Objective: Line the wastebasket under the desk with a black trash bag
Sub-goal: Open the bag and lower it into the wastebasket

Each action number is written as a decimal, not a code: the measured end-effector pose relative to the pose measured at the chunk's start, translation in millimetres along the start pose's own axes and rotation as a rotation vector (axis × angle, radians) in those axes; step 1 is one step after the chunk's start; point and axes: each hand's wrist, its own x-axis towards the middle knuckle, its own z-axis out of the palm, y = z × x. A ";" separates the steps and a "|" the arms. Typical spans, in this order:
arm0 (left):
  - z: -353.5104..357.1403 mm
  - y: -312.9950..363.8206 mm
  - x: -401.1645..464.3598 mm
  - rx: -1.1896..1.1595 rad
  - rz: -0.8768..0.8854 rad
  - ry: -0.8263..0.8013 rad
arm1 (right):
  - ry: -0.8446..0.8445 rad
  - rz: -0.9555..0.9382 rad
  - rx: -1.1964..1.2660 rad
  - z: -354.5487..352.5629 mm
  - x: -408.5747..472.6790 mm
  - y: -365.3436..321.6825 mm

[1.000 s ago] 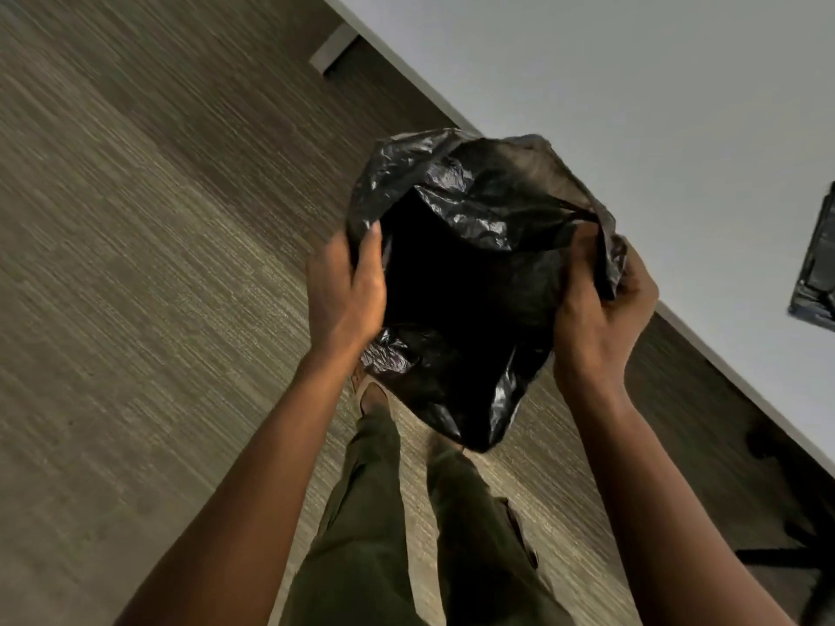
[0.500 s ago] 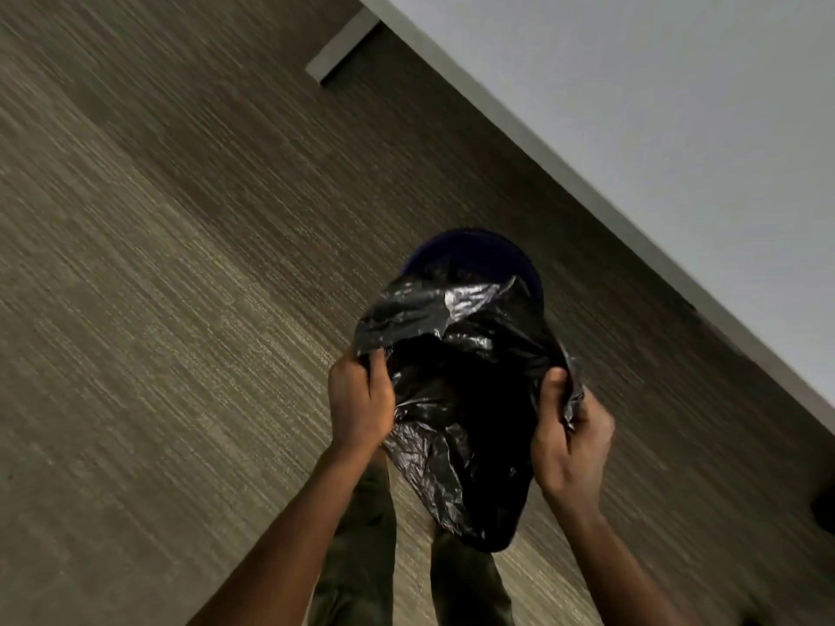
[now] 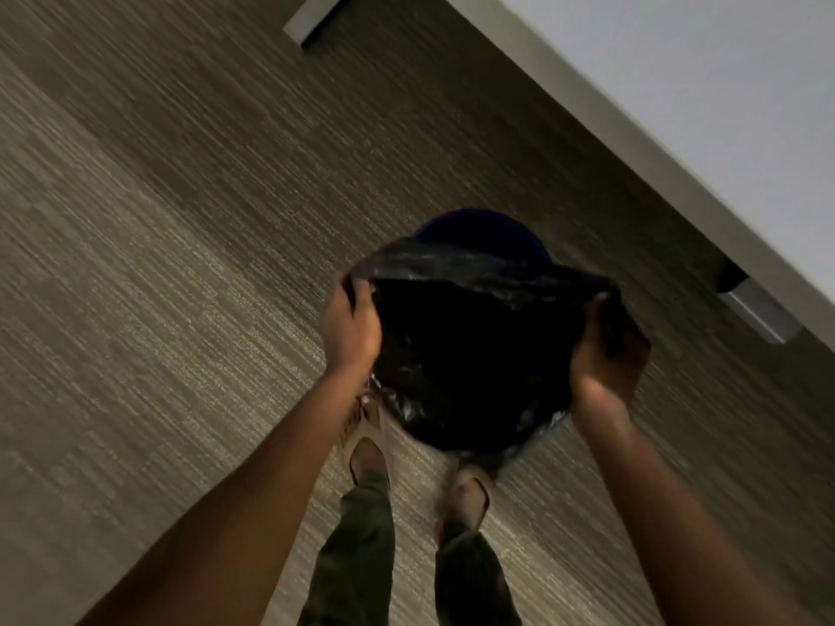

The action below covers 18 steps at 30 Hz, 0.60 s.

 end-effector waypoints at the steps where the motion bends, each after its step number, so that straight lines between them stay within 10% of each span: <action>1: 1.0 8.8 12.3 -0.038 0.006 0.005 | 0.011 -0.032 0.000 1.7 11.2 -5.8; 18: 20.0 -60.2 35.0 0.587 0.200 -0.135 | -0.263 0.097 -0.293 46.2 28.9 76.3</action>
